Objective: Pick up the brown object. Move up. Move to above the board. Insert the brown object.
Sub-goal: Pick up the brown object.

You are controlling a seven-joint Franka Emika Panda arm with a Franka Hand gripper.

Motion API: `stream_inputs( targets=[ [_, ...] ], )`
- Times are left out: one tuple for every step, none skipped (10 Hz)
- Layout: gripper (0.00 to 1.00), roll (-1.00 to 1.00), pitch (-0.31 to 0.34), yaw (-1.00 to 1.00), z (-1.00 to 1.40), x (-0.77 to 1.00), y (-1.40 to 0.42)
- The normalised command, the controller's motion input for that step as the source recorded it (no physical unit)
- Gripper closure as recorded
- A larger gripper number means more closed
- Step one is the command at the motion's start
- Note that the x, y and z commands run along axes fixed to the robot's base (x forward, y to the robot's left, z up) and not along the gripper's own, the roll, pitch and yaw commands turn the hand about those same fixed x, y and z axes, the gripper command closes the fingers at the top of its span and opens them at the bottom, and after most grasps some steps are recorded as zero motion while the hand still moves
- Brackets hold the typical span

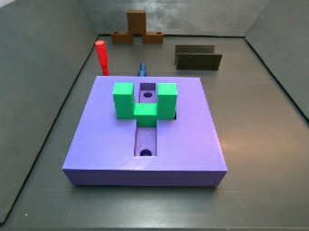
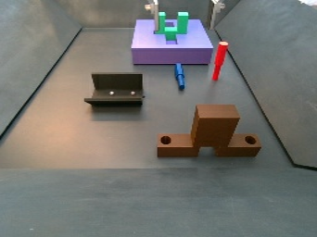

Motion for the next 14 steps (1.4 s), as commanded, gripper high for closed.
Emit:
stream_inputs(
  targets=[
    [0.0, 0.0, 0.0, 0.0, -0.03, 0.0, 0.0],
    [0.0, -0.01, 0.0, 0.0, 0.0, 0.0, 0.0],
    [0.0, -0.01, 0.0, 0.0, 0.0, 0.0, 0.09],
    [0.0, -0.29, 0.087, 0.04, 0.05, 0.2, 0.42],
    [0.0, -0.34, 0.0, 0.0, -0.2, 0.0, 0.88],
    [0.0, -0.39, 0.013, 0.0, -0.29, 0.0, 0.85],
    [0.0, -0.33, 0.0, 0.0, -0.3, -0.04, 0.88],
    [0.0, -0.2, 0.0, 0.0, -0.45, -0.21, 0.93],
    [0.0, -0.18, -0.007, 0.0, -0.42, -0.26, 0.88],
    [0.0, -0.11, -0.001, -0.1, -0.1, -0.16, 0.53],
    [0.0, 0.0, -0.049, -0.2, -0.26, -0.29, 0.48],
    [0.0, 0.01, 0.0, -0.27, -0.25, -0.17, 0.45],
    [0.0, 0.18, 0.0, -0.37, -0.19, -0.1, 0.15],
    [0.0, 0.27, 0.0, -0.35, -0.09, 0.0, -0.01]
  ],
)
